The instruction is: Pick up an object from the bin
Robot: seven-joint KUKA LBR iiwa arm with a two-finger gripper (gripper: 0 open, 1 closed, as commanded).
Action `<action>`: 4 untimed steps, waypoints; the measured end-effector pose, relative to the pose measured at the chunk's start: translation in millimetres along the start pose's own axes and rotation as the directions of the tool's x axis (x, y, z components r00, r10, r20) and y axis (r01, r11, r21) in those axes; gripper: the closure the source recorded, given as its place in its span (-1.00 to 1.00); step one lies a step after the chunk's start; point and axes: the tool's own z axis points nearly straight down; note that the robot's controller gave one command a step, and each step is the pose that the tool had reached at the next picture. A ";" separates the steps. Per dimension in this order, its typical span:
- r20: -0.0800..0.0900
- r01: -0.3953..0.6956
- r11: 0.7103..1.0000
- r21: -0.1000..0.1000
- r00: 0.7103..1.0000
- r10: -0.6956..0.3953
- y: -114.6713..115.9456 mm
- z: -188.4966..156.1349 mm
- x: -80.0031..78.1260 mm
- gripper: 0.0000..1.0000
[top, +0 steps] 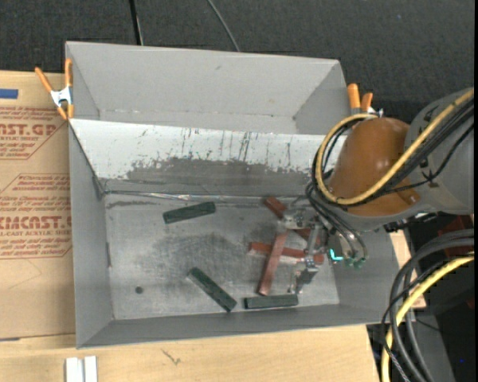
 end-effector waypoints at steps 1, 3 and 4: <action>0.007 0.001 1.000 0.001 1.000 -0.001 0.1 -3.6 -2.1 -1.00; 0.006 -0.105 0.994 -0.001 0.994 0.105 -13.1 54.3 -34.6 1.00; 0.010 -0.109 0.994 -0.001 0.994 0.109 -16.2 -87.8 -40.8 1.00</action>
Offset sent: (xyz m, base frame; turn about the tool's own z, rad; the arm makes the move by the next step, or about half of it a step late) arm 0.0336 -0.0144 -0.0562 0.1072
